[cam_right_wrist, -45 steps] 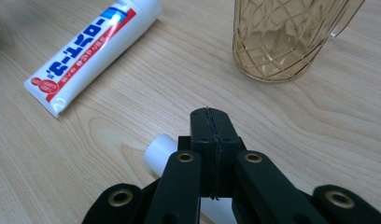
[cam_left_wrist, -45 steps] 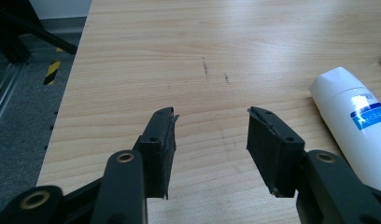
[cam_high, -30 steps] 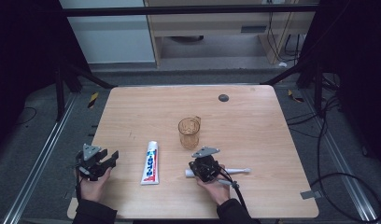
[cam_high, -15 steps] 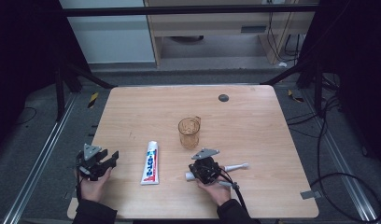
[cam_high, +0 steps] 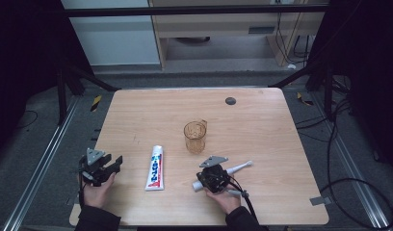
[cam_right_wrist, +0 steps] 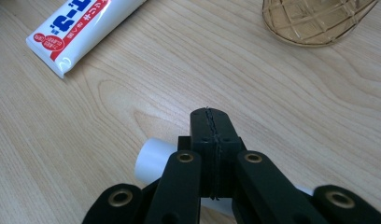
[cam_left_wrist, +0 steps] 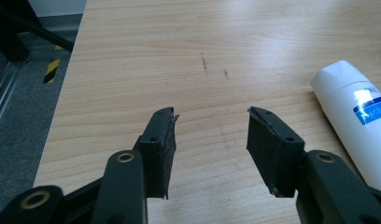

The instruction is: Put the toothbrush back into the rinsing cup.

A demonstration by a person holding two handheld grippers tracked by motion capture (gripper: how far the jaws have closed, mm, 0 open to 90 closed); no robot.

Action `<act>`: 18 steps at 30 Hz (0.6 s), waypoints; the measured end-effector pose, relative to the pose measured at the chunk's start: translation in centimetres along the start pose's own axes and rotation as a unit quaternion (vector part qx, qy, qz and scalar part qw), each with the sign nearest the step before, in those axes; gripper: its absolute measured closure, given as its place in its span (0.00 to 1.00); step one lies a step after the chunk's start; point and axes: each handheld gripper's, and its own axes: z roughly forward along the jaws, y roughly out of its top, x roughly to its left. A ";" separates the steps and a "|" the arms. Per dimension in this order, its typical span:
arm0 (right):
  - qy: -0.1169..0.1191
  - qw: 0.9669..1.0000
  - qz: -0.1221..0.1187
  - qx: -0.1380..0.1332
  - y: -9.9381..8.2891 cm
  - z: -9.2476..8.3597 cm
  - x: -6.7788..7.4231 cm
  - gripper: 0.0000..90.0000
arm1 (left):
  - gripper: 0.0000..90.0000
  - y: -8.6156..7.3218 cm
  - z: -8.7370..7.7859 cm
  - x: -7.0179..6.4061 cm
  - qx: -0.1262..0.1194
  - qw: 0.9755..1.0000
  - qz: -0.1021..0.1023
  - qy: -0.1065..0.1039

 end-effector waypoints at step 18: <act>0.013 1.000 0.004 0.003 -1.4 -1.4 -0.5 1.00 | 0.56 0.0 0.0 -0.1 0.000 1.000 0.000 0.001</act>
